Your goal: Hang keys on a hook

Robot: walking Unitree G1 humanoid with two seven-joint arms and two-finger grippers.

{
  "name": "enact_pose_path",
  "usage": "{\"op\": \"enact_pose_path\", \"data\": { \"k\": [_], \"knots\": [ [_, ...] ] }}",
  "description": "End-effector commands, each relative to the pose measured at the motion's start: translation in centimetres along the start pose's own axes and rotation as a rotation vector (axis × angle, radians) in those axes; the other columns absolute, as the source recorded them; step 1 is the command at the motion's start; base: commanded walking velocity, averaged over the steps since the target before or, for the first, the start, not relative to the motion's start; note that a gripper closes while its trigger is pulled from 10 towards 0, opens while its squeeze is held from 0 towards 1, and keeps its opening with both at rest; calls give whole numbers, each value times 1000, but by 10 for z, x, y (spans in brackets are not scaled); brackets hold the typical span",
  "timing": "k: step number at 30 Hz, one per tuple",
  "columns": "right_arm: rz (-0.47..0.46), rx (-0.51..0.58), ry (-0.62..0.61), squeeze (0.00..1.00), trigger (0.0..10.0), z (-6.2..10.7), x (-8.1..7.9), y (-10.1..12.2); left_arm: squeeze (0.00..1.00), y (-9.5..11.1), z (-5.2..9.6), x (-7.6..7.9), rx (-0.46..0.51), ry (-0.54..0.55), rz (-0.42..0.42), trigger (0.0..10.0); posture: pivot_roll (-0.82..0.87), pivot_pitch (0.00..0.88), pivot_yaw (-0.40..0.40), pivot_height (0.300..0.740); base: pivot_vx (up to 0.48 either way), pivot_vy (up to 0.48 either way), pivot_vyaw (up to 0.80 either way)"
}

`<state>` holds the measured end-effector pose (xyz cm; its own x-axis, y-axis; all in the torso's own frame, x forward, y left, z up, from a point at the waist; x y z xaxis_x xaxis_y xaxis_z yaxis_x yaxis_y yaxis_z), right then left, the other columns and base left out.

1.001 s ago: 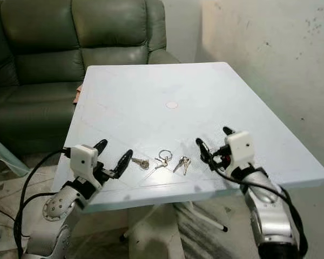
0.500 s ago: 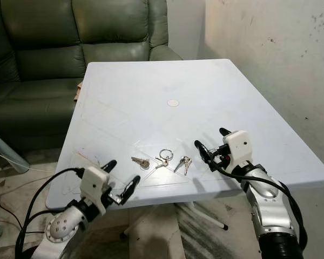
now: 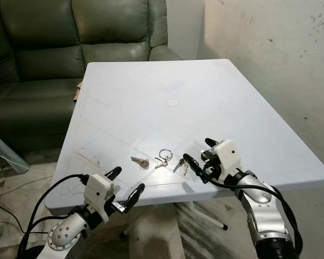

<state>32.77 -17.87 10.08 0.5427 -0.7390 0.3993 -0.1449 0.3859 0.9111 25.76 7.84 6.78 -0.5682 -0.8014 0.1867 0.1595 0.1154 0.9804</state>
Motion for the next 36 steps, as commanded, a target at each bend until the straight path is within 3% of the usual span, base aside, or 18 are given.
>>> {"op": "enact_pose_path", "data": {
  "k": [1, 10, 20, 27, 31, 36],
  "knots": [
    [10, 17, 28, 0, 10000, -4, -6, 5, 0, 3, -1, 5, 6, -24, -13, 10000, -30, 0, -3, 740, 0, 0, 0],
    [3, 31, 45, 0, 10000, -11, -10, 8, 0, 7, -3, 7, 11, -36, -22, 10000, -27, 0, -4, 740, 0, 0, 0],
    [-24, 82, 112, 0, 10000, -25, -37, 22, 0, 8, -5, 11, 16, -38, -14, 10000, -27, 0, -8, 740, 0, 0, 0],
    [-32, 82, 126, 0, 10000, -26, -43, 21, 0, 8, -3, 11, 14, -30, -6, 10000, -23, 0, -10, 740, 0, 0, 0],
    [-23, 74, 95, 0, 10000, -27, -36, 20, 0, 8, -3, 11, 14, -29, -4, 10000, -21, 0, -10, 740, 0, 0, 0],
    [45, 30, 47, 0, 10000, -22, -4, 13, 0, 7, -2, 11, 9, -29, -1, 10000, -22, 4, -7, 740, 0, 0, 0]
  ]
}}
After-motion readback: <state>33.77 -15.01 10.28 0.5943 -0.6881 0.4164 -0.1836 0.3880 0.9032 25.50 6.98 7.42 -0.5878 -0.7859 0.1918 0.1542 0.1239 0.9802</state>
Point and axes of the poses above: a point about 5 cm out from each wrist's last joint towards the gripper, its own z axis pointing back from the gripper into the wrist, its own y axis along the axis of the wrist's last joint, x = y × z, the point moved 4 cm from there along -z, pointing out of the wrist towards the gripper, and after that the axes turned 13 degrees about z, right-handed, at the moved point
